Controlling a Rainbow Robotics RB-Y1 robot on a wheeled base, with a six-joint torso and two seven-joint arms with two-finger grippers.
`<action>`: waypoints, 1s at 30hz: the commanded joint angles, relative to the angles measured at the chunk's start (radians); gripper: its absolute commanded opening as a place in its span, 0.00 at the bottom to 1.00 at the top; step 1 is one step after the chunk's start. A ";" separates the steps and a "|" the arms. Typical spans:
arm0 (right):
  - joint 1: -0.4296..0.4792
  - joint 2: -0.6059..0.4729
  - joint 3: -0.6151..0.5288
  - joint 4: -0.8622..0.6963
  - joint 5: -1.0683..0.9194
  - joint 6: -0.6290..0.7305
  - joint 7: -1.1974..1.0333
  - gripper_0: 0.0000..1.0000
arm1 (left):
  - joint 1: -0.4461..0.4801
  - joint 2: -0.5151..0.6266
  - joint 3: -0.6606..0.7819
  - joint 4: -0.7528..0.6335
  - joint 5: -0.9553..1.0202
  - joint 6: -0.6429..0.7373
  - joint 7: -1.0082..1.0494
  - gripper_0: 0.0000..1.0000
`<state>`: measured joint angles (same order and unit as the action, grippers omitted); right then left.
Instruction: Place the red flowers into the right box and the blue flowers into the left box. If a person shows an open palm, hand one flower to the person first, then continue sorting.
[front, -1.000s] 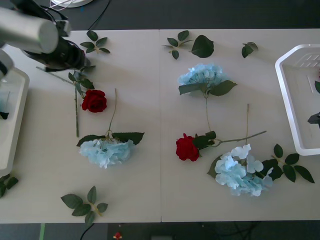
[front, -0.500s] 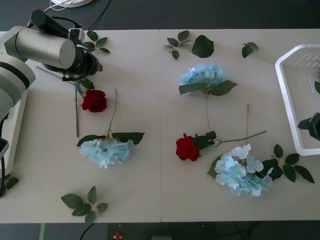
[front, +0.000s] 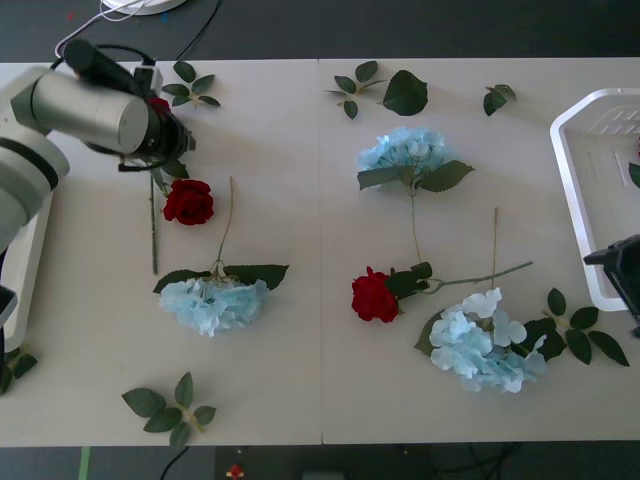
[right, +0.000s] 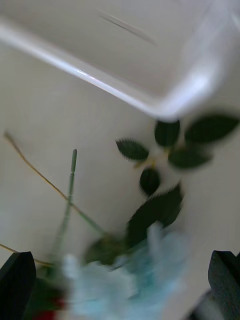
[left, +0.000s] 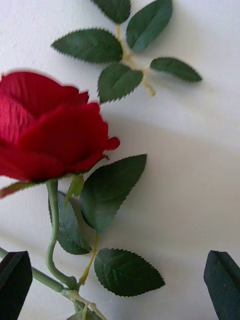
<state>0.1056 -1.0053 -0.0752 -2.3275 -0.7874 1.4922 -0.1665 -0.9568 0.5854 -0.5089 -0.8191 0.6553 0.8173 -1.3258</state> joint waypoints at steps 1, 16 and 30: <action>-0.135 -0.045 0.141 -0.013 0.004 0.020 -0.243 1.00 | 0.058 0.037 -0.010 -0.002 -0.011 -0.066 0.077 1.00; -0.409 0.079 0.468 0.128 0.206 0.017 -1.090 1.00 | 0.075 0.027 -0.010 -0.002 -0.006 -0.101 0.106 1.00; -0.396 0.174 0.466 0.197 0.247 0.131 -1.608 1.00 | 0.075 0.028 -0.007 0.005 -0.017 -0.259 0.146 1.00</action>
<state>-0.2840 -0.8672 0.3957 -2.1629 -0.5596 1.6289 -1.7700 -0.8856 0.5870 -0.5089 -0.8157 0.6550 0.5972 -1.2585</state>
